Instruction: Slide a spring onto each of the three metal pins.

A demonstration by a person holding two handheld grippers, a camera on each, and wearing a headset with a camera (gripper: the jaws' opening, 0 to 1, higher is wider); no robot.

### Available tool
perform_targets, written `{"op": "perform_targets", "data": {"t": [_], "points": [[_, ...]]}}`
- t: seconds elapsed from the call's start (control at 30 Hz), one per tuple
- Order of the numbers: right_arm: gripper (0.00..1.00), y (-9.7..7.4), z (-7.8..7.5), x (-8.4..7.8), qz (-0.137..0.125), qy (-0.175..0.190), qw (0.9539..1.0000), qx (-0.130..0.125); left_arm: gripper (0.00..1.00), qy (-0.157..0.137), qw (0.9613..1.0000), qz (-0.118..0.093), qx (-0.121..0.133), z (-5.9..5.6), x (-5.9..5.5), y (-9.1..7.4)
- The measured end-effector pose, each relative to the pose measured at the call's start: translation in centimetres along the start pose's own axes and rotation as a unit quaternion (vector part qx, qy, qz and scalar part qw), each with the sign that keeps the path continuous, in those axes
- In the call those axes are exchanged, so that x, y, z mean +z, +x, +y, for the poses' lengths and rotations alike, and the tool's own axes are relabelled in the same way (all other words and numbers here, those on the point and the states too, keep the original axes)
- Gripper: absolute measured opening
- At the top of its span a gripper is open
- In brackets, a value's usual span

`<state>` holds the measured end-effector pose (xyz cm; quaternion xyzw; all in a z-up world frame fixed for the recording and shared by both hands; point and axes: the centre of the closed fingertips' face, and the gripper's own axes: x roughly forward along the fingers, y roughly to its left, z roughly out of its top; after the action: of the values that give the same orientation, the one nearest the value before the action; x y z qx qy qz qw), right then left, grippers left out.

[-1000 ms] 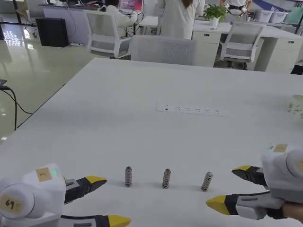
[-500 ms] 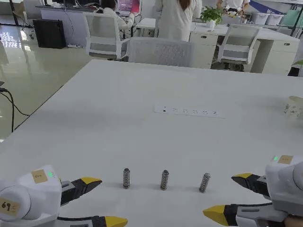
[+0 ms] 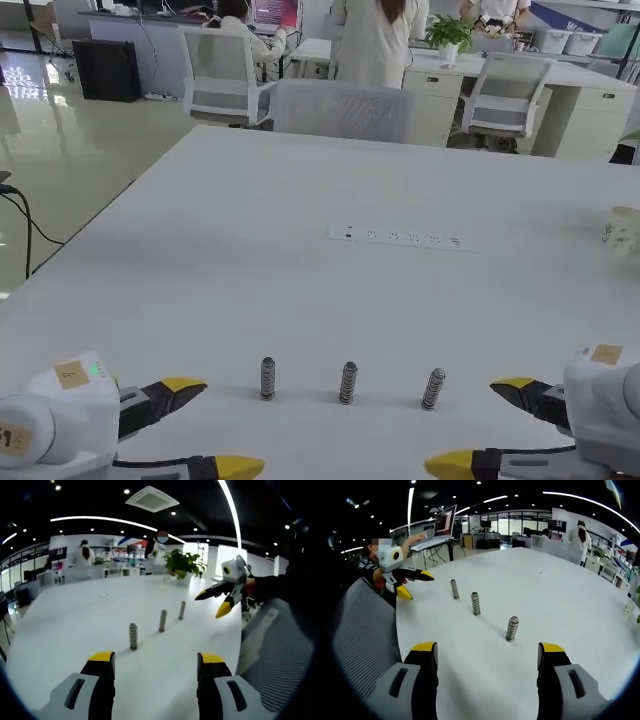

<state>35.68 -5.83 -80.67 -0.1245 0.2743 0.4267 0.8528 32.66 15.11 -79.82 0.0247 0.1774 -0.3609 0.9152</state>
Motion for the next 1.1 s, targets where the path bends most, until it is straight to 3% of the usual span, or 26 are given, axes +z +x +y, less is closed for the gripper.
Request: {"op": "perform_targets", "data": {"t": [0.27, 0.57, 1.1], "points": [[0.87, 0.0, 0.0, -0.3, -0.021, -0.011, 0.9997, 0.008, 0.62, -0.010, 0.9999, -0.003, 0.003, 0.4, -0.3, 0.1], [0.91, 0.3, -0.1, -0.7, -0.029, -0.004, 0.9995, 0.012, 0.62, -0.017, 0.9999, -0.002, 0.002, 0.0, -0.8, 0.5], [0.93, 0.6, -0.2, -1.3, -0.018, -0.004, 0.9998, 0.012, 0.61, -0.019, 0.9998, -0.001, 0.005, 0.0, -0.8, 0.5]]}}
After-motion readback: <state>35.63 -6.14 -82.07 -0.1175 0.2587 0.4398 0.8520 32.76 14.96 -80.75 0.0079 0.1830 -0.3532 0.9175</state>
